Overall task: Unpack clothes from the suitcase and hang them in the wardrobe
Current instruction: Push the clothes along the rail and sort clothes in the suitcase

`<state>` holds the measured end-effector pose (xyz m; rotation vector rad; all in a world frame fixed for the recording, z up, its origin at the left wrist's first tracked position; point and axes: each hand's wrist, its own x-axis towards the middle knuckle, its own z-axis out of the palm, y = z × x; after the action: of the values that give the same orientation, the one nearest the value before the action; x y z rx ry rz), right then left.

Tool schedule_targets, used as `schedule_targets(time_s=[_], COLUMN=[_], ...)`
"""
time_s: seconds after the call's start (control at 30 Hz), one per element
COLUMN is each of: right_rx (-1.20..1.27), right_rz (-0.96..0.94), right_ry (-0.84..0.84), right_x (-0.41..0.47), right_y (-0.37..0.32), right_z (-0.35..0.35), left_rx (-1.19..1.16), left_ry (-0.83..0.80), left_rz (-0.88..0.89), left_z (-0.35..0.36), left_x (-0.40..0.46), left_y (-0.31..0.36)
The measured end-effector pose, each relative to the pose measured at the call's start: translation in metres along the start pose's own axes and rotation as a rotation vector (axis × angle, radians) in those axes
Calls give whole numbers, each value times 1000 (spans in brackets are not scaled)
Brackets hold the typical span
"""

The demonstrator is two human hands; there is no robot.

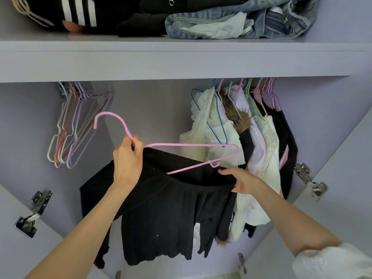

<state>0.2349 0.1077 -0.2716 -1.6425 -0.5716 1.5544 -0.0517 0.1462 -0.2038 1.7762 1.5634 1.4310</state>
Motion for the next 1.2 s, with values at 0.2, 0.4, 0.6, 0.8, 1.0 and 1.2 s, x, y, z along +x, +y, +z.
schedule_targets(time_s=[0.2, 0.4, 0.6, 0.8, 1.0, 1.2], right_rx=[202, 124, -153, -298, -813, -1613], right_rz=[-17, -103, -247, -414, -343, -907], right_ry=[-33, 133, 150, -123, -344, 212], right_x=[-5, -14, -31, -64, -76, -66], right_y=[-13, -24, -39, -59, -65, -66], right_z=[2, 12, 49, 94, 89, 96], left_rx=[113, 313, 405, 484, 242, 160], left_ry=[-18, -7, -37, -142, -146, -168], left_rz=[85, 216, 340, 414, 183, 102], left_z=[5, 12, 22, 30, 8, 2], left_x=[-5, -13, -18, -22, -1, 2], left_y=[-8, -19, -9, -3, -2, -4])
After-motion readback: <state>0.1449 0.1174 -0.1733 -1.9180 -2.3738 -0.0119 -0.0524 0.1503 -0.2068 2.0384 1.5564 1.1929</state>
